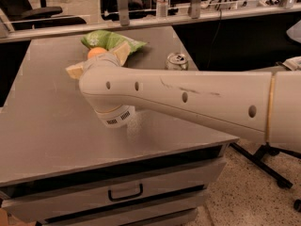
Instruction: Move orange near green rice chip bag
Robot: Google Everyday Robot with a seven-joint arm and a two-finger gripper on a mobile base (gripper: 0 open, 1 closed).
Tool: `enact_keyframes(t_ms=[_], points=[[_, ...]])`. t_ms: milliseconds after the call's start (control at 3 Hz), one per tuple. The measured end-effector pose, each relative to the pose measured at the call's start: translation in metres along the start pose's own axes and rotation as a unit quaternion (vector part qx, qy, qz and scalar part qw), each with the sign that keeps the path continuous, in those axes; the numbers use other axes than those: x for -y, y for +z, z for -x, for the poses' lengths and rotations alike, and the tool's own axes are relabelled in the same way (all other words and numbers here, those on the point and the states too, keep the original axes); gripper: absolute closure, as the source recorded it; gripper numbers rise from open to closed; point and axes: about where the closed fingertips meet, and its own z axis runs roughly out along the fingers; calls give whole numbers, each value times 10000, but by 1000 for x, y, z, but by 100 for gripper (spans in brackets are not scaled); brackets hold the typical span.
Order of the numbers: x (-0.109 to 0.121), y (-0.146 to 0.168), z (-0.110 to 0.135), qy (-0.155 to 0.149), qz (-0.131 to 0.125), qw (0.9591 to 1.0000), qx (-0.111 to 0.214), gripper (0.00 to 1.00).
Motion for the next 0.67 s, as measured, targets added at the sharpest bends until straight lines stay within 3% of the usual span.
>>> enact_keyframes(t_ms=[333,667], points=[[0,-20,12,50,79,9999,-51,0],[-3,-58,25,-52,326,9994,-141,0]])
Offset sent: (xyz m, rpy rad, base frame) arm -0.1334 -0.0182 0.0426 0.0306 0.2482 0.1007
